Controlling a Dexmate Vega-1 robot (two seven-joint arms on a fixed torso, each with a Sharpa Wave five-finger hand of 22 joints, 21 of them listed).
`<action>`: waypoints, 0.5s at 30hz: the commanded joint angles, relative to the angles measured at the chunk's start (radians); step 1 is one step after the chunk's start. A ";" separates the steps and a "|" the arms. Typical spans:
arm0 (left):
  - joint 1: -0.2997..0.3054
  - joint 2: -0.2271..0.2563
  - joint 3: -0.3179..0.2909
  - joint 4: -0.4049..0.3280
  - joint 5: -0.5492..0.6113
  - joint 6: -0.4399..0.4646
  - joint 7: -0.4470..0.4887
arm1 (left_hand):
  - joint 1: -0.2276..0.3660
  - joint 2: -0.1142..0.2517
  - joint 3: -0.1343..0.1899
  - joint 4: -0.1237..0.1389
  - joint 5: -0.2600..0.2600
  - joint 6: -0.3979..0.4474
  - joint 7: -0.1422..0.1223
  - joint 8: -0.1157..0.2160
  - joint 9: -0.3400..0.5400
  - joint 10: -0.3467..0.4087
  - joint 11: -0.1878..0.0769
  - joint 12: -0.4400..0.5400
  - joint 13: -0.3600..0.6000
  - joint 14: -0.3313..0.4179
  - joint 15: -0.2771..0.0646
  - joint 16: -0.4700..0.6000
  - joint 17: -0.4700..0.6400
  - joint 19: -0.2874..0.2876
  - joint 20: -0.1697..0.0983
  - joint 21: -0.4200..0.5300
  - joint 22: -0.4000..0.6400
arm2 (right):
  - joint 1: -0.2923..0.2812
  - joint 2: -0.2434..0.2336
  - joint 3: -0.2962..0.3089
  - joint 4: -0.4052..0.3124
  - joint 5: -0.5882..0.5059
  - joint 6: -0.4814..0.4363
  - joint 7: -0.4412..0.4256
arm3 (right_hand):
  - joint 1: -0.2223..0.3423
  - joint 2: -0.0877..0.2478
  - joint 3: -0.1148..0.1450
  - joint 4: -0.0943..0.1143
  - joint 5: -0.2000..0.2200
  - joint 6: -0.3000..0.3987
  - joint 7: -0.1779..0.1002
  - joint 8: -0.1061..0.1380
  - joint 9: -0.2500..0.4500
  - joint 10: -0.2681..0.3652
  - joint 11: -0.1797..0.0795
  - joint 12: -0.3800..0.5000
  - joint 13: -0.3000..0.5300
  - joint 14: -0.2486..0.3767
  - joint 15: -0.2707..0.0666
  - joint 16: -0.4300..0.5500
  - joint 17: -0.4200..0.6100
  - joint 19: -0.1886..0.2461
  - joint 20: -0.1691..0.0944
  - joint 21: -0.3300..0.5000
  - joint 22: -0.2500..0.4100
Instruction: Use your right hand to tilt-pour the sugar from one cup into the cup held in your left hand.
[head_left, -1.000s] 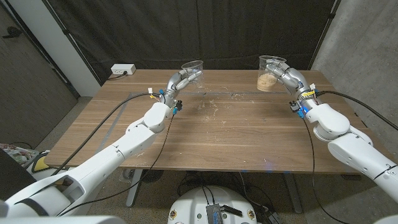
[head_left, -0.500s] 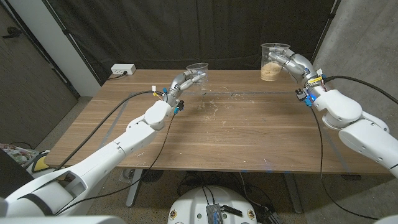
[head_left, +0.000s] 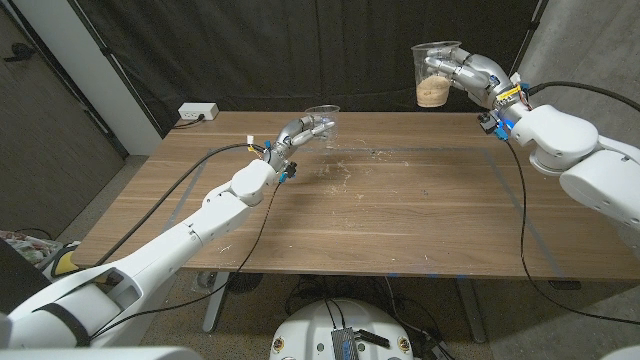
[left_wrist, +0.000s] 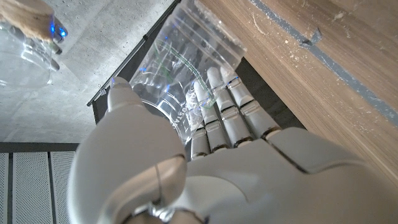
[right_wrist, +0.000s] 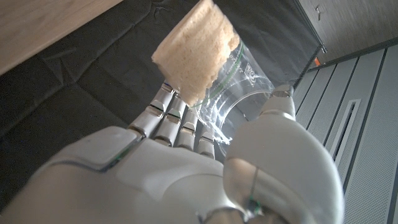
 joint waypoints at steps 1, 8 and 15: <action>-0.017 0.012 0.009 0.014 0.001 -0.014 -0.055 | 0.011 0.003 -0.008 0.003 -0.002 0.012 0.001 0.005 0.006 0.009 -0.005 0.004 0.003 0.012 -0.053 -0.003 0.005 0.006 -0.006 0.006 0.004 | 0.173 -0.069 -0.061 -0.087 -0.007 -0.183 0.025 | 0.003 0.007 0.004 0.001 0.001 0.010 -0.004 -0.002 0.005 0.006 0.000 -0.006 0.002 0.012 -0.170 -0.005 0.003 -0.003 -0.047 0.005 -0.001; -0.024 0.025 0.016 0.000 0.003 -0.004 -0.079 | 0.013 0.007 -0.010 0.003 -0.005 0.020 -0.001 0.007 0.007 0.013 -0.009 0.006 0.003 0.016 -0.055 -0.005 0.008 0.008 -0.007 0.008 0.004 | 0.337 -0.075 -0.167 -0.114 -0.053 -0.299 0.079 | 0.001 0.008 0.004 0.002 0.001 0.017 -0.009 -0.001 0.005 0.009 -0.002 -0.008 0.003 0.014 -0.173 -0.007 0.003 -0.004 -0.047 0.006 -0.002; -0.013 0.054 0.019 -0.042 0.008 0.004 -0.088 | 0.016 0.008 -0.013 0.003 -0.008 0.022 -0.002 0.006 0.007 0.012 -0.006 0.006 0.004 0.020 -0.054 -0.007 0.010 0.008 -0.009 0.008 0.004 | 0.523 -0.042 -0.302 -0.117 -0.143 -0.403 0.188 | -0.003 0.006 0.002 0.004 0.001 0.018 -0.009 -0.003 0.005 0.010 -0.005 -0.010 0.004 0.016 -0.174 -0.009 0.002 -0.003 -0.045 0.008 -0.004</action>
